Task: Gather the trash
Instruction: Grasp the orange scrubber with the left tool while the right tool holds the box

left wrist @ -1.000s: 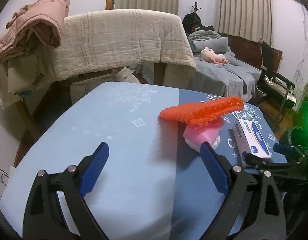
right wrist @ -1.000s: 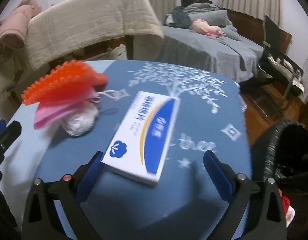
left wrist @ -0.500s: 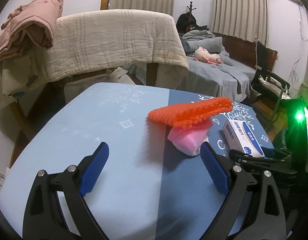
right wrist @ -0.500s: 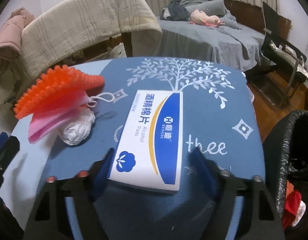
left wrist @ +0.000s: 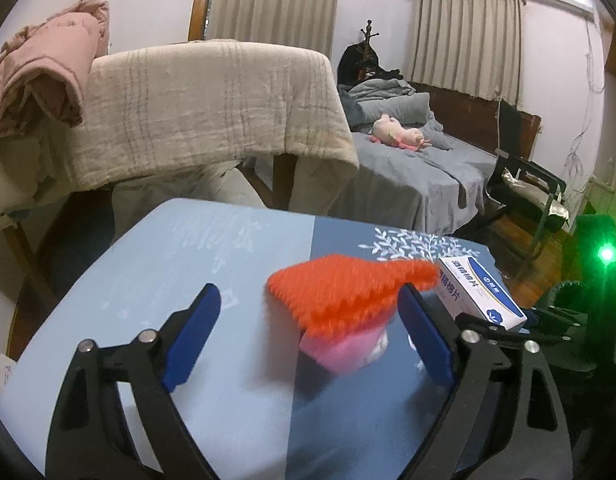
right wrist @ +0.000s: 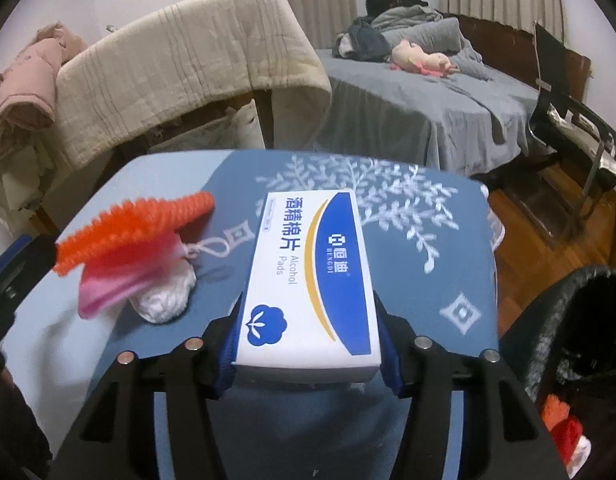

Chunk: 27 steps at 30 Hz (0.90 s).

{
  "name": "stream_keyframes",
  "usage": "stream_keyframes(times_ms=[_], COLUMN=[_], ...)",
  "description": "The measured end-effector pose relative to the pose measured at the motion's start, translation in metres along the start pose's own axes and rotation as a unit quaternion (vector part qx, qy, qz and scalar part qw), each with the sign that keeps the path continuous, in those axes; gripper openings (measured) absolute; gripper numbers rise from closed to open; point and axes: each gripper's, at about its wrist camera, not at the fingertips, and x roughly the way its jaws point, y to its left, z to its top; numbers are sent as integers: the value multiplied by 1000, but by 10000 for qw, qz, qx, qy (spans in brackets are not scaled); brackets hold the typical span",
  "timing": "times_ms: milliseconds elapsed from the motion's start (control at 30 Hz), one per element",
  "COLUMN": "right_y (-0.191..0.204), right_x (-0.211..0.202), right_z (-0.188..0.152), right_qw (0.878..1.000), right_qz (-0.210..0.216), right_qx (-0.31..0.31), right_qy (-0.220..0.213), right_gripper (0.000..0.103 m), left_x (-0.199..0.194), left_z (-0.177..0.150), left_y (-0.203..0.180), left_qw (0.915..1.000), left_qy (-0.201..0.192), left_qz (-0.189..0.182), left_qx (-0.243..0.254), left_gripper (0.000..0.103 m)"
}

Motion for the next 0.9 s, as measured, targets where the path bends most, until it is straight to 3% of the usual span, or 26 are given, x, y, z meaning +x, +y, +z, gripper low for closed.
stream_keyframes(times_ms=[167, 467, 633, 900], right_y=[1, -4, -6, -9], right_x=[-3, -1, -1, -6], right_z=[7, 7, 6, 2], right_qw=[9999, 10000, 10000, 9999], right_qz=[55, 67, 78, 92], right_qx=[-45, 4, 36, 84], right_qy=[-78, -34, -21, -20], right_gripper=[56, 56, 56, 56], left_x=[14, 50, 61, 47], left_z=[10, 2, -4, 1], left_y=[1, 1, 2, -6], left_qw=[10000, 9970, 9937, 9966], left_qy=[80, 737, 980, 655], left_qz=[-7, -205, -464, -488], left_qx=[-22, -139, -276, -51], left_gripper=[81, 78, 57, 36])
